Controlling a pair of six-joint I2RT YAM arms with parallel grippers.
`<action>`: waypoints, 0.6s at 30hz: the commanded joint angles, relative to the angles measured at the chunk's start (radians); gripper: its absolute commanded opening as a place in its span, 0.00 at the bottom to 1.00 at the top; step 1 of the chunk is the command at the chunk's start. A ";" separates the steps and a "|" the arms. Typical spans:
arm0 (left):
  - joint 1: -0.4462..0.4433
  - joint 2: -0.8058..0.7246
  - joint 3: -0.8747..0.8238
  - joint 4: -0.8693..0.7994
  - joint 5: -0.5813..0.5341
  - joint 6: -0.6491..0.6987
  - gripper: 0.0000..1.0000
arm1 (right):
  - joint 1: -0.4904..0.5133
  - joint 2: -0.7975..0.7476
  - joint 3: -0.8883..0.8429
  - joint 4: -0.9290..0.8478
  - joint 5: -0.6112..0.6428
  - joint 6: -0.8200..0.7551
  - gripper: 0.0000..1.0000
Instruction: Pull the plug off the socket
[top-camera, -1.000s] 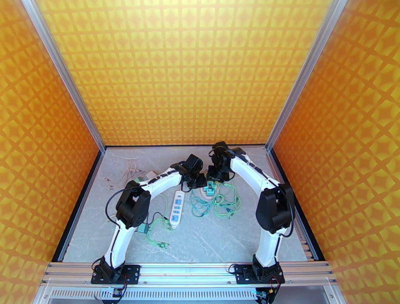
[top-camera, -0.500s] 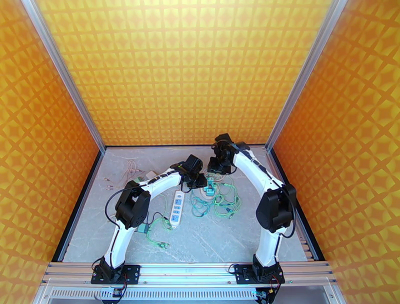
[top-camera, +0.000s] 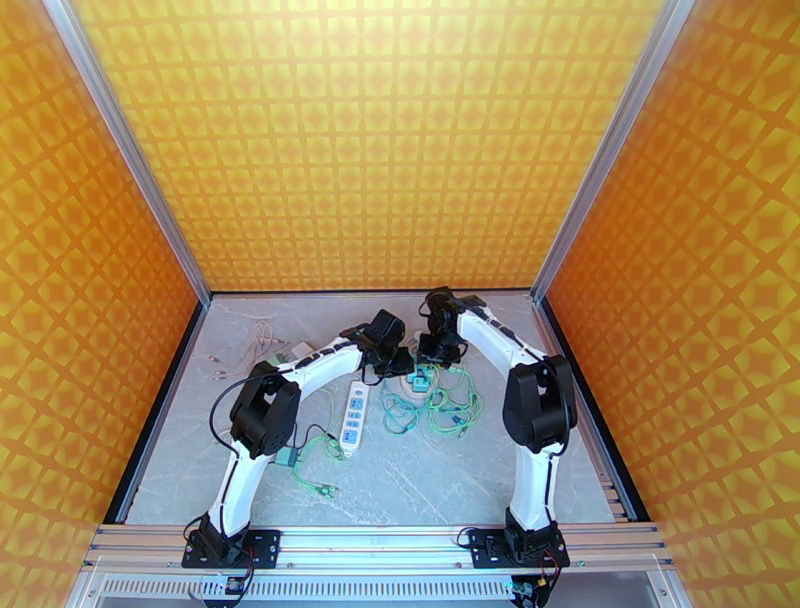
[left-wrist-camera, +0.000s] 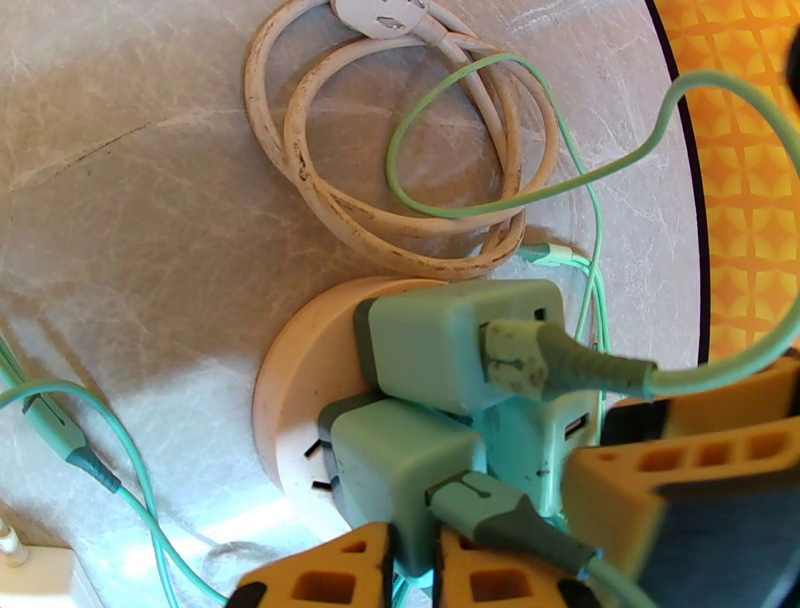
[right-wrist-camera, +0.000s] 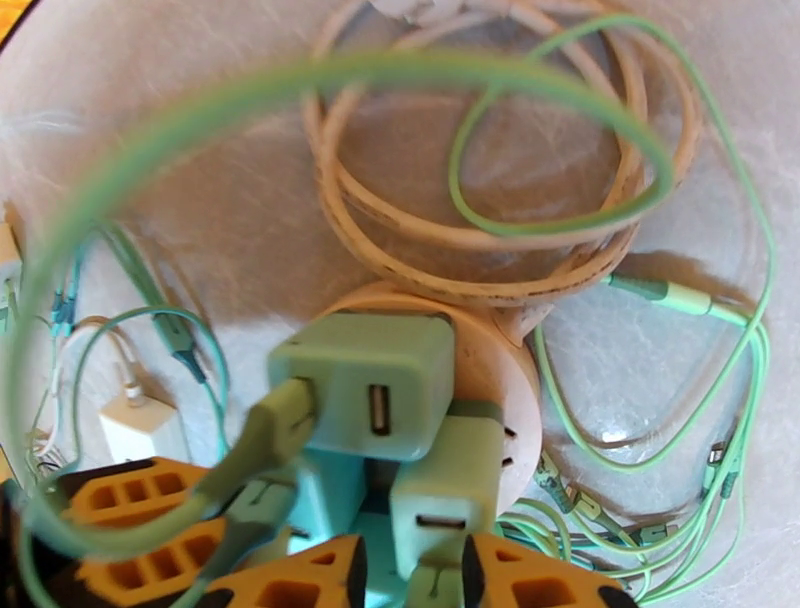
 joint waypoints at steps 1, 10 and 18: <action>-0.042 0.164 -0.104 -0.221 -0.064 0.006 0.16 | -0.001 0.017 -0.048 -0.007 0.004 -0.006 0.32; -0.041 0.158 -0.097 -0.216 -0.064 0.005 0.16 | -0.001 0.038 -0.093 0.018 -0.005 -0.006 0.32; -0.041 0.155 -0.097 -0.213 -0.064 0.005 0.16 | -0.001 0.068 0.009 -0.033 -0.057 -0.026 0.37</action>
